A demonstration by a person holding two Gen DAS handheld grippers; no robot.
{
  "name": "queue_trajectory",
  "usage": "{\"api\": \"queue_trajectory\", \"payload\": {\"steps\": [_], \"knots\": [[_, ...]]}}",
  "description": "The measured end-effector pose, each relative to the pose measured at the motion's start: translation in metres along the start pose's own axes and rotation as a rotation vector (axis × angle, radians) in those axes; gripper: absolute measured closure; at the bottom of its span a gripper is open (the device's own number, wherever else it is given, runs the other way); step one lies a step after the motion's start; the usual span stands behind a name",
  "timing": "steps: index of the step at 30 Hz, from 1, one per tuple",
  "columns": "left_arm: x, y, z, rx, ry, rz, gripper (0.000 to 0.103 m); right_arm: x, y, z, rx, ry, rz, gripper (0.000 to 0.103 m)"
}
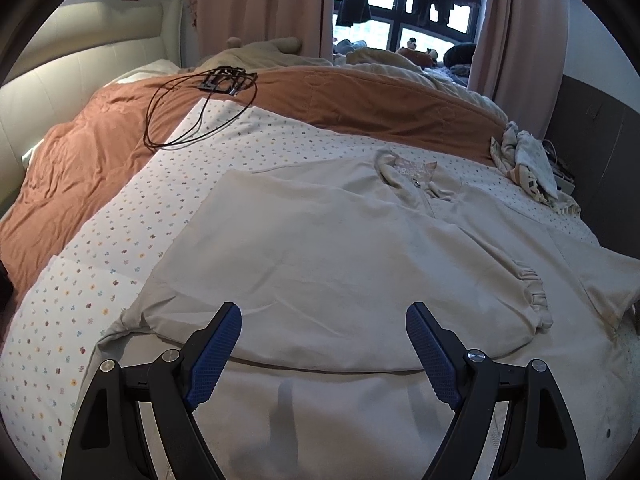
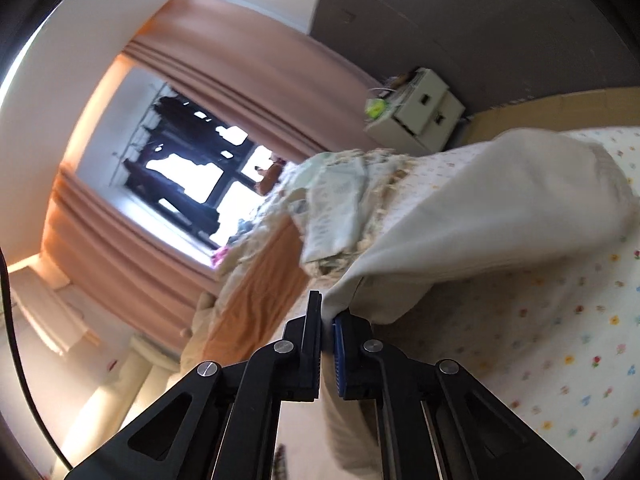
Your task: Fold large clothes
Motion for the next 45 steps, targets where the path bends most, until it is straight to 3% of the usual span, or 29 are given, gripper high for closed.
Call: {"api": "queue_trajectory", "payload": {"steps": [6, 14, 21, 26, 27, 29, 31, 33, 40, 45], "knots": [[-0.007, 0.004, -0.004, -0.024, -0.019, 0.015, 0.018, 0.010, -0.026, -0.065, -0.090, 0.103, -0.058, 0.096], [-0.006, 0.007, -0.011, -0.067, -0.044, 0.001, 0.018, 0.051, -0.097, -0.124, -0.215, 0.132, -0.253, 0.096], [-0.010, 0.010, -0.020, -0.119, -0.078, -0.016, 0.018, 0.083, -0.167, -0.136, -0.316, 0.064, -0.470, 0.096], [-0.011, 0.014, -0.034, -0.169, -0.090, -0.022, 0.018, 0.105, -0.218, -0.110, -0.316, -0.081, -0.686, 0.096], [-0.011, 0.013, -0.037, -0.183, -0.095, -0.028, 0.018, 0.108, -0.226, -0.103, -0.305, -0.107, -0.725, 0.095], [-0.008, 0.013, -0.042, -0.214, -0.104, -0.040, 0.018, 0.108, -0.236, -0.091, -0.272, -0.156, -0.777, 0.079], [-0.008, 0.012, -0.045, -0.231, -0.110, -0.043, 0.018, 0.099, -0.231, -0.085, -0.227, -0.159, -0.763, 0.029], [-0.010, 0.012, -0.043, -0.227, -0.115, -0.041, 0.018, 0.085, -0.216, -0.081, -0.174, -0.127, -0.716, 0.014], [-0.016, 0.008, -0.017, -0.126, -0.109, -0.023, 0.018, 0.035, -0.166, -0.066, -0.076, -0.137, -0.539, 0.014], [-0.016, 0.002, 0.002, -0.049, -0.091, -0.018, 0.018, 0.014, -0.139, -0.046, -0.115, -0.288, -0.447, 0.014]]}}
Point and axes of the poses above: each gripper's, at about its wrist camera, not at the fingertips, and x roughly the way its jaws point, z to its right, y to its top, the point moved 2 cm from there along x, roughly the way its jaws point, and after that the axes turned 5 degrees about y, right-handed, at the moved point
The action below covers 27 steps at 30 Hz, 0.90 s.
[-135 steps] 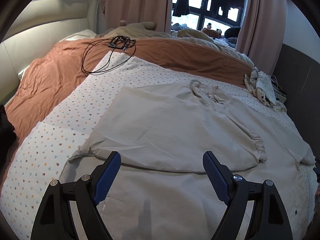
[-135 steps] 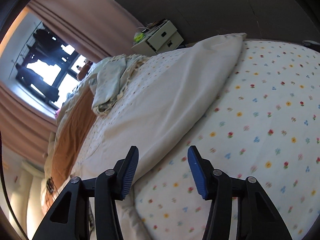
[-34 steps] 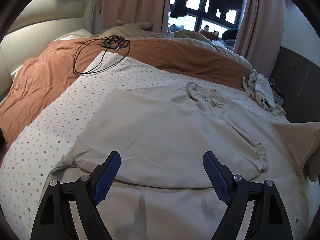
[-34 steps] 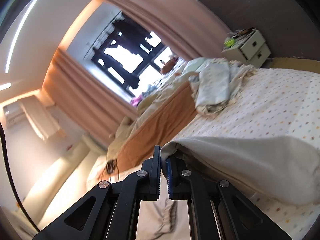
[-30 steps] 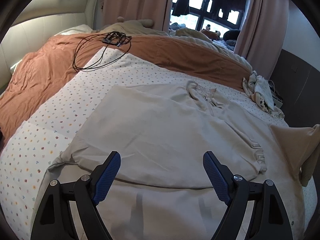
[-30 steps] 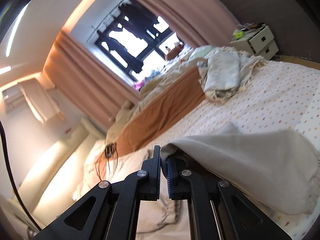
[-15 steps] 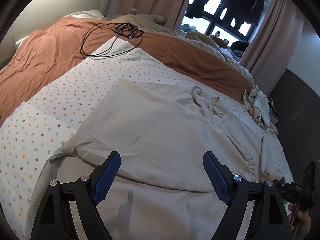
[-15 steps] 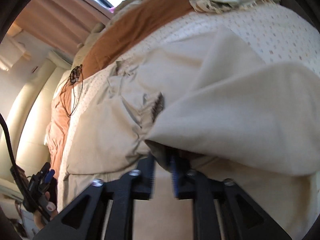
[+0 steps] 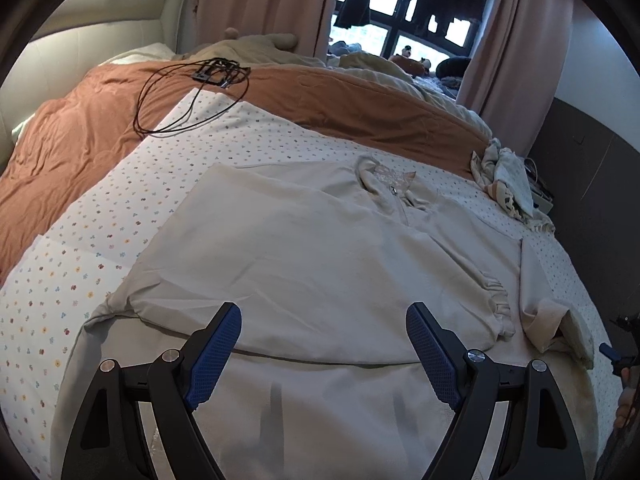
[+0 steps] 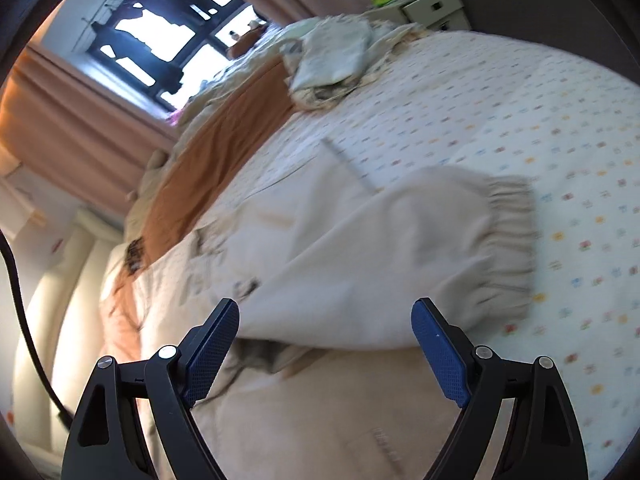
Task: Fold large clothes
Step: 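Open the right gripper, then grasp the folded sleeve cuff again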
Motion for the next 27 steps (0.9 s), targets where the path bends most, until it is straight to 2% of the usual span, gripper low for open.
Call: {"api": "queue_trajectory", "payload": {"steps": [3, 5, 15, 18, 22, 25, 27], "knots": [[0.002, -0.004, 0.009, 0.042, 0.018, 0.001, 0.018, -0.006, 0.007, 0.015, -0.024, -0.126, 0.015, 0.014], [0.004, -0.006, 0.014, 0.064, 0.027, 0.000, 0.018, -0.005, 0.011, 0.027, -0.026, -0.173, 0.005, 0.014], [0.010, -0.012, 0.024, 0.127, 0.065, -0.002, 0.018, 0.012, 0.016, 0.074, 0.001, -0.289, -0.059, 0.015], [0.011, -0.013, 0.025, 0.133, 0.069, -0.004, 0.018, 0.031, 0.012, 0.076, -0.017, -0.305, -0.113, 0.024], [0.011, -0.014, 0.026, 0.134, 0.069, -0.004, 0.018, 0.045, 0.010, 0.065, -0.111, -0.383, -0.128, 0.049], [0.012, -0.014, 0.026, 0.128, 0.067, -0.006, 0.018, 0.047, 0.010, 0.059, -0.162, -0.405, -0.124, 0.065], [0.012, -0.014, 0.025, 0.119, 0.060, -0.010, 0.018, 0.043, 0.011, 0.056, -0.158, -0.380, -0.113, 0.067]]}}
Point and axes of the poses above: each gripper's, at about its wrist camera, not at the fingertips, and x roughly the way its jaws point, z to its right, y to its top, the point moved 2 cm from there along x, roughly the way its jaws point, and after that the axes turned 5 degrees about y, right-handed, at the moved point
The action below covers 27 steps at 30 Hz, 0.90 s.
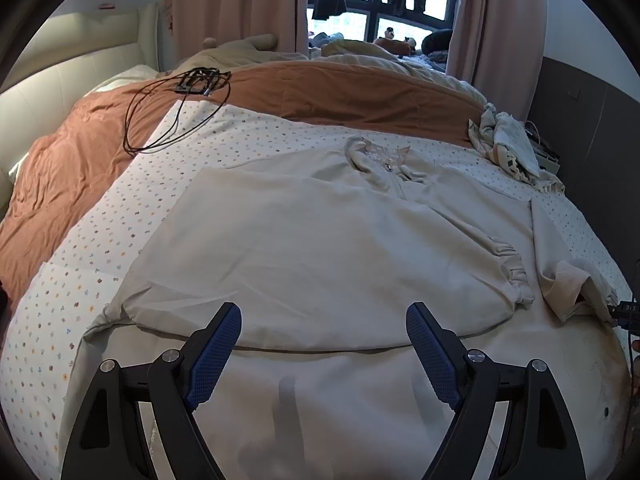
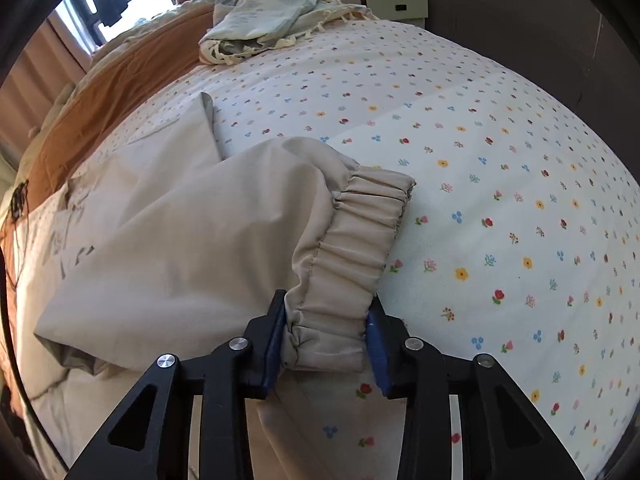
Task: Fold large clothes
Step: 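Open the right gripper, then grasp the folded sleeve cuff again, then lift the elastic cuff, lay it across the jacket body, open right gripper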
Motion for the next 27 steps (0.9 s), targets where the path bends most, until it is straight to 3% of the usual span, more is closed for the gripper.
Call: {"api": "queue_trajectory", "payload": {"steps": [9, 16, 21, 27], "knots": [[-0.015, 0.008, -0.016, -0.074, -0.040, 0.031, 0.018, -0.063, 0.011, -0.027, 0.082, 0.220, 0.172, 0.069], [-0.029, 0.015, -0.036, -0.148, -0.066, 0.061, 0.018, -0.117, 0.009, -0.088, 0.038, 0.383, 0.326, 0.069], [-0.039, 0.018, -0.054, -0.193, -0.067, 0.083, 0.018, -0.134, -0.002, -0.143, -0.044, 0.475, 0.371, 0.069], [-0.041, 0.019, -0.079, -0.281, -0.087, 0.076, 0.018, -0.129, -0.016, -0.196, -0.121, 0.548, 0.355, 0.069]]}}
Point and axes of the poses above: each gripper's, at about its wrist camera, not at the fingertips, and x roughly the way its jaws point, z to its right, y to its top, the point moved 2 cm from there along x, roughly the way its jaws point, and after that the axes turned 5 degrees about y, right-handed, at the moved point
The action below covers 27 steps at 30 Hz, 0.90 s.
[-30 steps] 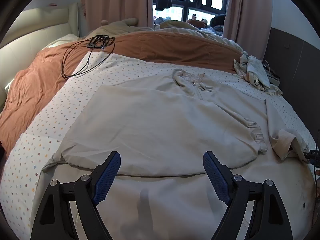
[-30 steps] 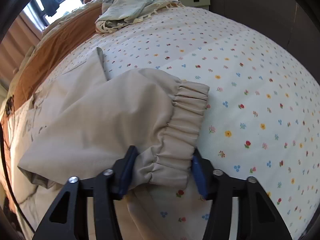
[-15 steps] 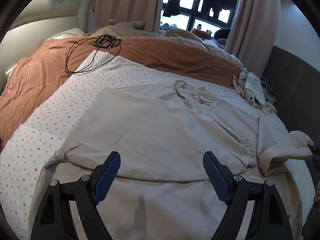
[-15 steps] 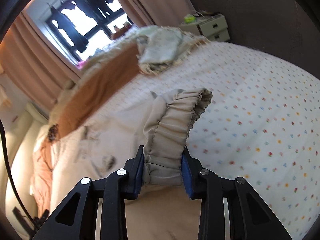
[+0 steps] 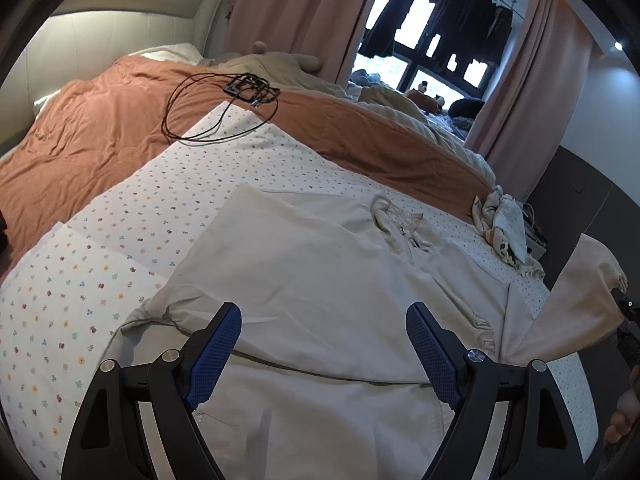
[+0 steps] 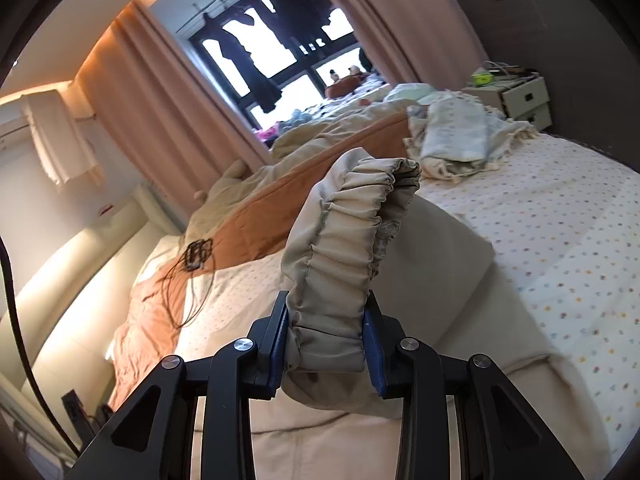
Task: Fold large clothes
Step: 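Lift the elastic cuff, lay it across the jacket body, open right gripper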
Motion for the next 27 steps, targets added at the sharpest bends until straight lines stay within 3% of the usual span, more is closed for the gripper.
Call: {"api": "queue_trajectory", "payload": {"steps": [11, 16, 21, 27], "knots": [[0.002, 0.012, -0.044, -0.131, 0.021, -0.034, 0.018, 0.080, -0.044, -0.054, -0.057, 0.110, -0.161, 0.068], [0.008, 0.014, -0.060, -0.183, 0.028, -0.058, 0.018, 0.123, -0.075, -0.064, -0.059, 0.141, -0.337, 0.042], [0.010, 0.013, -0.054, -0.167, 0.029, -0.067, 0.018, 0.121, -0.083, -0.054, -0.059, 0.103, -0.366, 0.040], [0.013, 0.004, -0.025, -0.073, 0.026, -0.077, 0.018, 0.104, -0.077, -0.017, 0.014, 0.033, -0.359, 0.040]]}}
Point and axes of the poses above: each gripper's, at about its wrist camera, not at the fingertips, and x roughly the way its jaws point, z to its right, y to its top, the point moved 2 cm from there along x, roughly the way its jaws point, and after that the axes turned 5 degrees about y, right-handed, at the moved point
